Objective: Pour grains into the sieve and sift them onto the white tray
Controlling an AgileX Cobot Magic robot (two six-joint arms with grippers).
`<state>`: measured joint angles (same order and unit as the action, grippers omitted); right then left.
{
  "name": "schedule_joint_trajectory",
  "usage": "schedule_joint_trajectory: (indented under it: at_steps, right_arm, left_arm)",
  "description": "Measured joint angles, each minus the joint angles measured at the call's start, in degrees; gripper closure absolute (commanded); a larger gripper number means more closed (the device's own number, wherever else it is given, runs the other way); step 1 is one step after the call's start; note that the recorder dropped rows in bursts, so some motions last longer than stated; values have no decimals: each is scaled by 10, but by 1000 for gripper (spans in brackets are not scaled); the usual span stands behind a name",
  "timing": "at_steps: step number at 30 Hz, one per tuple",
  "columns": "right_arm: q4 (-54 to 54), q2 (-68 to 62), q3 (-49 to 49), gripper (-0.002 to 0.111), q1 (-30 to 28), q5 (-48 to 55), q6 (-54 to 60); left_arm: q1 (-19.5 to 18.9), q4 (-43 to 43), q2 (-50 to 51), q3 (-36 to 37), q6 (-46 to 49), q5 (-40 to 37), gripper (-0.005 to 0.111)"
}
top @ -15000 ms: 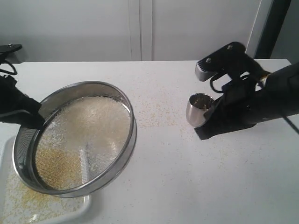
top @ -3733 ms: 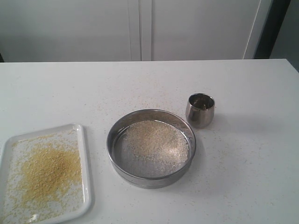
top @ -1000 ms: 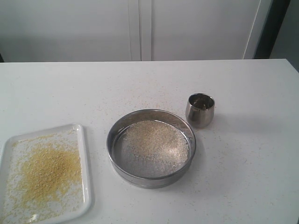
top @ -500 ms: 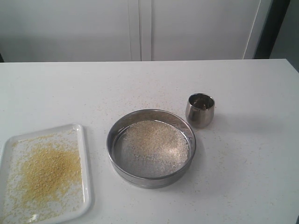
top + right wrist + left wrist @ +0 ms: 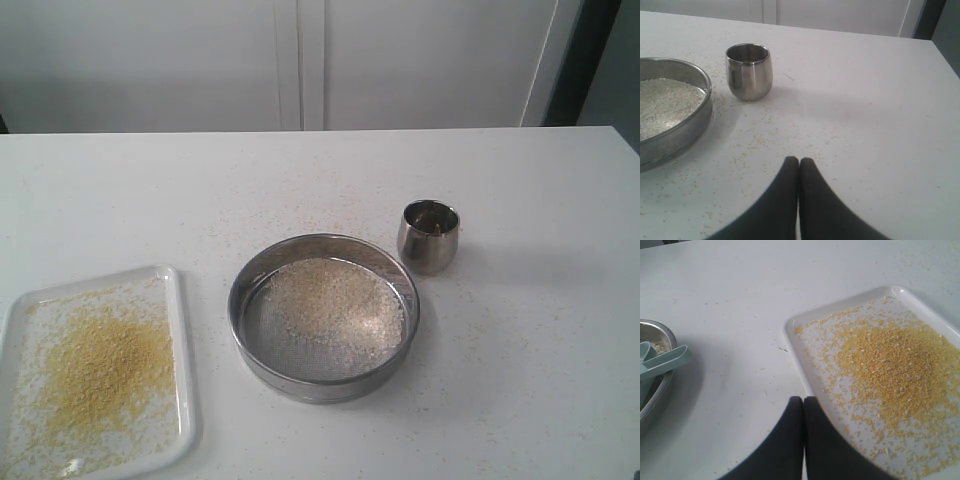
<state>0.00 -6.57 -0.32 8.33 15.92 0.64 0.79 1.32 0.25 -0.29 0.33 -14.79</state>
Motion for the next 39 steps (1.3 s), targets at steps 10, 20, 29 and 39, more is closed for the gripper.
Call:
schedule_joint_trajectory:
  at_steps: [10,20,29,39]
  right_arm:
    - [-4,62,0,108,-3,39,0]
    - [-16,62,0,108,-7,41,2]
    - [-16,62,0,108,-7,41,4]
    - [-16,62,0,108,-7,41,4]
  left_arm:
    - [0,0,0,0,0,0,107]
    - [0,0,0,0,0,0,107]
    - [0,0,0,0,0,0,107]
    - [0,0,0,0,0,0,107]
